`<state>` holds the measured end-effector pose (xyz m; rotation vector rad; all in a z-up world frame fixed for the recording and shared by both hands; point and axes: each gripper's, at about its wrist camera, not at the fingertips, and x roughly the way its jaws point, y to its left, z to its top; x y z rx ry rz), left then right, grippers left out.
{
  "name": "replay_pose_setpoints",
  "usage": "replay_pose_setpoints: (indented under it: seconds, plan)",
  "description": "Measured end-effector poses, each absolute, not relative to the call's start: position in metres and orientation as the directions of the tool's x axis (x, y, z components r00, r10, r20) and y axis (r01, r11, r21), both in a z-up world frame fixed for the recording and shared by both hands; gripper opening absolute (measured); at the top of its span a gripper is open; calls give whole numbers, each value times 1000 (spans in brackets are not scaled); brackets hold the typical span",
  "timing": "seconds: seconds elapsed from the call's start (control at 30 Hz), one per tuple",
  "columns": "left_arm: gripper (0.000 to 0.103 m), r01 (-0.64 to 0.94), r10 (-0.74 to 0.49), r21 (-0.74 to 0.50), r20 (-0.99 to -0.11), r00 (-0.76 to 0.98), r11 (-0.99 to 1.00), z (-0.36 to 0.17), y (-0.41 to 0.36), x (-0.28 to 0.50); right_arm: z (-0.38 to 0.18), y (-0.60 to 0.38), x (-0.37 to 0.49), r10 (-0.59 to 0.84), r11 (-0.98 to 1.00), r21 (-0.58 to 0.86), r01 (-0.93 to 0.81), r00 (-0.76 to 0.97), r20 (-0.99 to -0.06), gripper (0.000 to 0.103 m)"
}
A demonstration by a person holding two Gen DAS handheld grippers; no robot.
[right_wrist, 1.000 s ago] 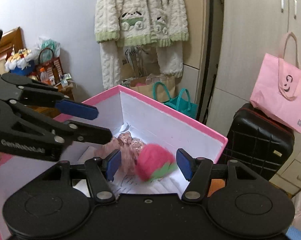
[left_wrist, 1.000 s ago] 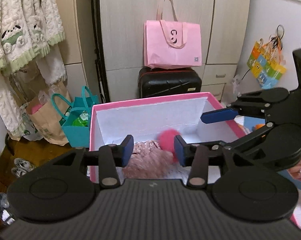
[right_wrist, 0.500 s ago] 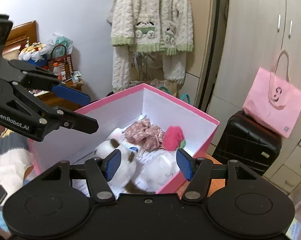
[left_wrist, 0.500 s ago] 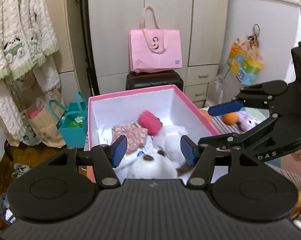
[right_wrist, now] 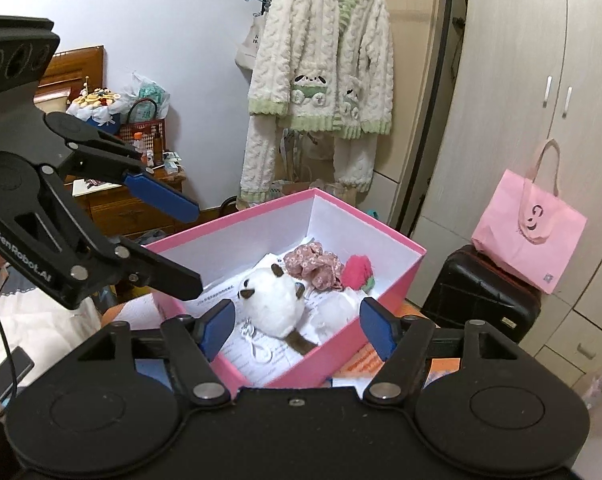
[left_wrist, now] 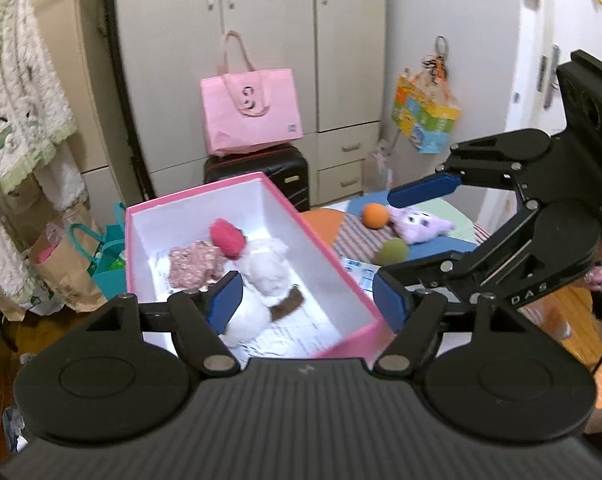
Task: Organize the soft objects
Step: 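Withdraw both tools from the shoebox back toward the bed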
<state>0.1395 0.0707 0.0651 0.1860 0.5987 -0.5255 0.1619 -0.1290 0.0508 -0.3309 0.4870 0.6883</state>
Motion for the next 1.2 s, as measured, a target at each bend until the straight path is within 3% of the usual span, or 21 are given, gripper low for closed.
replay_pose_setpoints:
  seconds: [0.7, 0.87, 1.2]
  plan:
    - [76, 672, -508, 4, -652, 563, 740, 46, 0, 76, 31, -215, 79, 452, 803, -132, -581, 738, -500, 79]
    - [76, 686, -549, -86, -676, 492, 722, 34, -14, 77, 14, -228, 70, 472, 800, -102, -592, 724, -503, 79]
    - [75, 622, -540, -145, -668, 512, 769, -4, -39, 88, -33, -242, 83, 510, 780, -44, -625, 674, -535, 79]
